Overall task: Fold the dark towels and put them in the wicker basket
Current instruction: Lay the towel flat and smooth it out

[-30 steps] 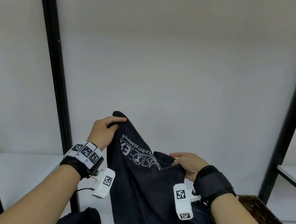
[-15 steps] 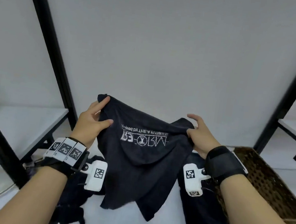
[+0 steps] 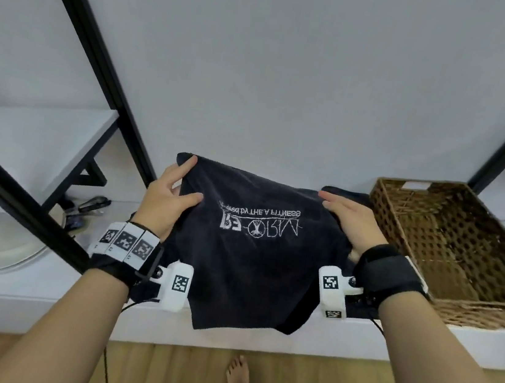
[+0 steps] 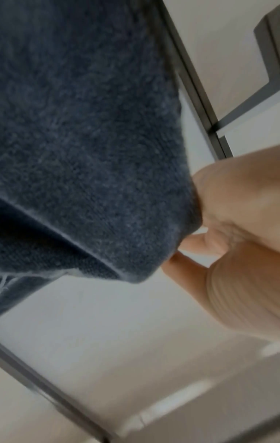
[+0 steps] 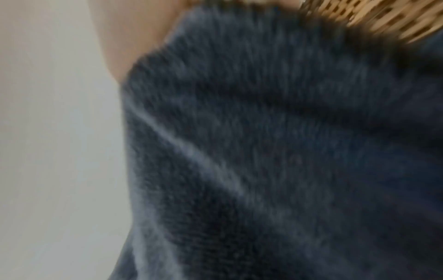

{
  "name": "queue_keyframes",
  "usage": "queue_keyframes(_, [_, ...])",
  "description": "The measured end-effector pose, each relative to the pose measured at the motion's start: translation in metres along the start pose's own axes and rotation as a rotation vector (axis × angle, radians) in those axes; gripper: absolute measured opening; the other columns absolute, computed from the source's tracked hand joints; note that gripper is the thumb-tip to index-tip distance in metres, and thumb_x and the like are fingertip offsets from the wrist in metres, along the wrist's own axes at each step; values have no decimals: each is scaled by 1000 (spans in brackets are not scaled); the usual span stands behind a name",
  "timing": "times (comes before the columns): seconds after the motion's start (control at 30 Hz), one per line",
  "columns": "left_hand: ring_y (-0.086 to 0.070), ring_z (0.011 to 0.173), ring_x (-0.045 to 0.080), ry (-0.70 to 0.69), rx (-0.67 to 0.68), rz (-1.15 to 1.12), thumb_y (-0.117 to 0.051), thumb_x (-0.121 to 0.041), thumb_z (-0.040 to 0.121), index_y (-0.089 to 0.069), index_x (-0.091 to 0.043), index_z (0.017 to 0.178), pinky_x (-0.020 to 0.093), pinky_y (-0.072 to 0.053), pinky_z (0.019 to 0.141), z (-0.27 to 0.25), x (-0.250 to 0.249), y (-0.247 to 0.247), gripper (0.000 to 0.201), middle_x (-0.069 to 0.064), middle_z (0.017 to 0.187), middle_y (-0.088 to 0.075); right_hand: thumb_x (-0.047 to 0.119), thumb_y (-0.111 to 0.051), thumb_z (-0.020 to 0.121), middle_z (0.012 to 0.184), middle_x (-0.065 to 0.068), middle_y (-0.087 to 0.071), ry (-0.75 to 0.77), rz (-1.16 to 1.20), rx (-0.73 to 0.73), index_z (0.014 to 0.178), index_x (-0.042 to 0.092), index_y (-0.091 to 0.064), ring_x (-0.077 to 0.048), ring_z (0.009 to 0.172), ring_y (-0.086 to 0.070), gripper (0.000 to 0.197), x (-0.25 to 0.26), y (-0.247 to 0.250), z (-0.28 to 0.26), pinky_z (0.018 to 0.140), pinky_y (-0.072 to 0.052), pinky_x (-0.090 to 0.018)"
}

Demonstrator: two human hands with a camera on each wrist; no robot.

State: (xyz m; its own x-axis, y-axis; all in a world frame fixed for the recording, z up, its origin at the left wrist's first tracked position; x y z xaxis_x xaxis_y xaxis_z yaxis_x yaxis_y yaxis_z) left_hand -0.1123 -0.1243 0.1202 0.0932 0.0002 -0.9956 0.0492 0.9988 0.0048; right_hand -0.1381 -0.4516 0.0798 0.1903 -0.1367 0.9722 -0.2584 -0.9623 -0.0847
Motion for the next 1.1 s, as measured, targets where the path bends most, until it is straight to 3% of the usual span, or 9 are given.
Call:
queue_keyframes(0.1, [-57, 119, 16, 102, 19, 270, -66, 8, 81, -53, -26, 138, 38, -44, 108, 14, 47, 3, 68, -2, 125, -54, 6, -69, 85, 112, -5, -72, 4, -158, -47, 110, 21, -75, -19, 104, -69, 30, -40, 0, 18, 95, -55, -41])
queue_keyframes(0.3, [-47, 103, 6, 257, 146, 600, -60, 1, 87, -45, -23, 144, 23, -38, 103, 27, 141, 1, 64, -6, 125, -43, 5, -60, 84, 101, -7, -73, -141, -445, -52, 104, 39, -71, -27, 85, -71, 41, -115, -6, 48, 80, -60, -43])
queue_keyframes(0.37, [-49, 105, 13, 309, 189, 664, -53, 7, 87, -44, -21, 145, 24, -38, 104, 30, 166, -1, 66, 0, 126, -47, 6, -58, 84, 100, -5, -73, -167, -535, -39, 111, 39, -70, -21, 81, -69, 44, -134, -9, 56, 82, -59, -32])
queue_keyframes(0.43, [-51, 116, 18, 378, 203, 668, -49, 12, 85, -45, -19, 145, 24, -36, 108, 33, 188, -2, 68, 0, 130, -48, 7, -57, 86, 101, -3, -71, -186, -648, -19, 119, 34, -68, -9, 76, -64, 44, -149, -12, 66, 72, -50, -7])
queue_keyframes(0.6, [-46, 131, 20, 503, 232, 666, -50, 16, 82, -47, -14, 143, 29, -32, 114, 41, 239, -6, 68, 3, 140, -46, 4, -54, 89, 126, -6, -66, -241, -846, 60, 130, 24, -63, -23, 114, -60, 46, -185, -18, 87, 94, -42, -19])
queue_keyframes(0.77, [-47, 130, 19, 585, 293, 687, -53, 14, 82, -47, -17, 143, 28, -35, 112, 49, 287, -8, 69, 1, 140, -47, 0, -51, 91, 133, -7, -61, -293, -882, 112, 133, 17, -61, -23, 122, -55, 46, -225, -20, 101, 101, -37, -18])
queue_keyframes(0.9, [-48, 129, 13, 599, 197, 628, -58, 7, 83, -49, -23, 142, 20, -36, 107, 65, 305, -9, 67, -4, 143, -45, -1, -51, 92, 131, -9, -61, -257, -887, 52, 134, 15, -59, -25, 120, -55, 46, -240, -26, 115, 102, -36, -19])
queue_keyframes(1.03, [-48, 131, 13, 558, 22, 549, -67, -2, 86, -55, -22, 137, 28, -37, 112, 103, 311, -1, 56, 0, 146, -46, -4, -52, 91, 124, -12, -63, -167, -892, -45, 133, 11, -60, -26, 115, -57, 45, -237, -27, 148, 93, -30, -7])
queue_keyframes(1.1, [-49, 130, 15, 525, -16, 548, -68, -2, 86, -58, -21, 134, 29, -37, 113, 124, 314, 3, 53, 3, 144, -49, -6, -51, 90, 122, -13, -63, -107, -898, -69, 131, 10, -61, -28, 115, -58, 45, -231, -28, 170, 97, -34, -12])
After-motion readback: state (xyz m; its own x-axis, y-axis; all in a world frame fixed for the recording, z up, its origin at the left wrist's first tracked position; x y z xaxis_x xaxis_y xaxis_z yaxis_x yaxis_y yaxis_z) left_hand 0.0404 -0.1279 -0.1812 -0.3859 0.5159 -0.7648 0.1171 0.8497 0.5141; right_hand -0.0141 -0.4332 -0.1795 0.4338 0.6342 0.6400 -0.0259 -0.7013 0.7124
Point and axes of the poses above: each hand's wrist, its own z-axis towards the middle knuckle, its own y-axis out of the back of the hand, x = y × z, the point moved 1 cm from there along z, towards the middle knuckle
